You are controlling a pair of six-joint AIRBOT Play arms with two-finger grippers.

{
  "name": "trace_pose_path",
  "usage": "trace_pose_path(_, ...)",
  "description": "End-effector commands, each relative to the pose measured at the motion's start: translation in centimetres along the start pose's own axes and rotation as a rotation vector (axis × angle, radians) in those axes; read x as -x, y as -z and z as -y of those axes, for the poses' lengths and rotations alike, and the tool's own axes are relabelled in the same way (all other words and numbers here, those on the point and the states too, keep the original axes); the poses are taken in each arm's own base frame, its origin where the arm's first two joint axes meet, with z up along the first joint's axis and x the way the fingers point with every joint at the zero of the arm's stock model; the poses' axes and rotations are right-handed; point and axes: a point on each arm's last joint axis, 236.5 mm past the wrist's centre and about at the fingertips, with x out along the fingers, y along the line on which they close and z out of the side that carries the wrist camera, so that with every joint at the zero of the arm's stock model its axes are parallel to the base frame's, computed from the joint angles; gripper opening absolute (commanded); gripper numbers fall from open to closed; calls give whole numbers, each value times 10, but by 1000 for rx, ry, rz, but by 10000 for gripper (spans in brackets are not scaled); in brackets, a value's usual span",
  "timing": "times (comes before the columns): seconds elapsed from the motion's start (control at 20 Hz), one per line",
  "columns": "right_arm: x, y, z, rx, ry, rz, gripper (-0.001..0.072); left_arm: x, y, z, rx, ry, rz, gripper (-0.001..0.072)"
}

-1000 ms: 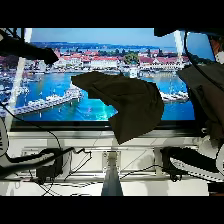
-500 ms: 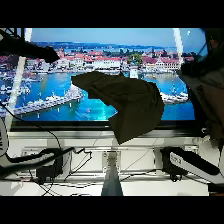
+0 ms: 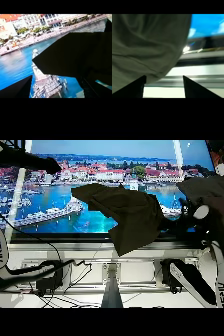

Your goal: Fold the clothes and pants, and hang the long-sleeved shirts on hangers.

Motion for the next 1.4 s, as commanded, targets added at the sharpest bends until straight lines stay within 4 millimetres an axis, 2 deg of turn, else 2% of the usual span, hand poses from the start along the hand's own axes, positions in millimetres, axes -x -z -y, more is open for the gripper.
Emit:
trace_pose_path(0.0, -39, 25, 1, -165, -66, -41, 510, 0, 2, 2, 7, 8, -8, 699)
trace_pose_path(0.1, -45, 32, 11, -187, -28, -68, 509, 0, 2, 2, 38, 8, -8, 699)
trace_pose_path(0.2, -48, 33, 11, -198, -32, -77, 450, 0, 2, 2, 38, 8, -8, 699)
trace_pose_path(0.3, -55, 28, 7, -241, -56, -64, 450, 0, 2, 2, 38, 8, -8, 699)
trace_pose_path(0.45, -65, 13, -11, -322, -152, -22, 446, -2, 3, 1, 41, 10, -13, 699)
trace_pose_path(0.5, -66, 9, -18, -314, -179, -9, 359, -5, 4, 0, 43, 11, -18, 699)
trace_pose_path(0.55, -66, 3, -26, -292, -209, 10, 194, -7, 5, 0, 46, 14, -23, 699)
trace_pose_path(0.6, -64, -3, -35, -257, -241, 36, 69, -9, 5, -1, 50, 15, -27, 699)
trace_pose_path(0.65, -59, -10, -44, -209, -267, 60, 14, -11, 6, -2, 67, 17, -32, 699)
trace_pose_path(0.7, -49, -20, -51, -149, -282, 89, 14, -13, 7, -2, 86, 19, -33, 699)
trace_pose_path(0.85, 2, -55, -70, 56, -258, 183, 14, -15, 7, -2, 92, 26, -34, 698)
trace_pose_path(0.95, 60, -84, -82, 184, -208, 309, 13, -15, 7, -3, 94, 24, -33, 697)
trace_pose_path(1.0, 94, -95, -89, 244, -179, 385, 13, -15, 7, -3, 93, 25, -33, 697)
trace_pose_path(1.1, 158, -109, -94, 336, -103, 525, 14, -16, 8, -2, 94, 28, -39, 694)
trace_pose_path(1.2, 212, -113, -86, 393, 17, 634, 14, -20, 12, -2, 103, 31, -50, 686)
trace_pose_path(1.3, 238, -108, -65, 407, 140, 656, 14, -31, 25, -2, 119, 45, -88, 687)
trace_pose_path(1.35, 241, -104, -52, 414, 205, 631, 14, -38, 35, -1, 132, 56, -117, 687)
